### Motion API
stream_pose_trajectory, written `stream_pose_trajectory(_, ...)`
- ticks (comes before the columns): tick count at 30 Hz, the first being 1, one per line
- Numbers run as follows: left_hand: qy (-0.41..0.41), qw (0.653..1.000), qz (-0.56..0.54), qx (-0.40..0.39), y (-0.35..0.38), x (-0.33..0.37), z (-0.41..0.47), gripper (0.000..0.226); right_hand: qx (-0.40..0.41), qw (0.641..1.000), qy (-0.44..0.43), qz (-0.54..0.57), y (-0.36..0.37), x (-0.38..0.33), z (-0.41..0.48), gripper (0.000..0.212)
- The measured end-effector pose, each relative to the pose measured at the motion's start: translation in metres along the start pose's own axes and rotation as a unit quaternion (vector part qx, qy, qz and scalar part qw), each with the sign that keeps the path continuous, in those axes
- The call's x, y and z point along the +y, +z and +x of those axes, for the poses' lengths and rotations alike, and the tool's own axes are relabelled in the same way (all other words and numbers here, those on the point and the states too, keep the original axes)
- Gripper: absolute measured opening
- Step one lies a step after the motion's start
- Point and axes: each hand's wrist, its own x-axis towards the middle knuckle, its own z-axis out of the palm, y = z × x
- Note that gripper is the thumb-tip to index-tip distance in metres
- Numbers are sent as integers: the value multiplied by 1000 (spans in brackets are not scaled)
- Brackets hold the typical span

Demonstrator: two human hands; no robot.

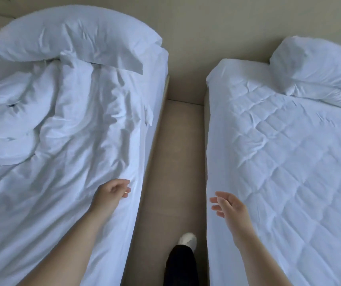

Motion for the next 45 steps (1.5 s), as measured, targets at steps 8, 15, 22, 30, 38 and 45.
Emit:
stream_pose_trajectory(8,-7,1000,6,24,93,97,146,25,-42,999,-15,16,-17,-87,199,24)
stream_pose_trajectory(15,13,993,-16,118,114,182,265,29,-89,994,-59,-17,3,-185,358,24)
stream_pose_trajectory(22,91,967,-21,236,113,265,409,33,-117,986,-116,-34,49,-277,511,26)
stream_pose_trajectory(30,138,879,18,456,79,342,546,15,-196,968,-143,-58,121,-381,660,23)
stream_pose_trajectory(38,-87,771,198,599,42,349,618,54,-378,890,-227,-113,247,-477,782,20)
stream_pose_trajectory(45,-218,702,115,668,35,350,631,43,-502,787,-281,-222,352,-540,813,40)
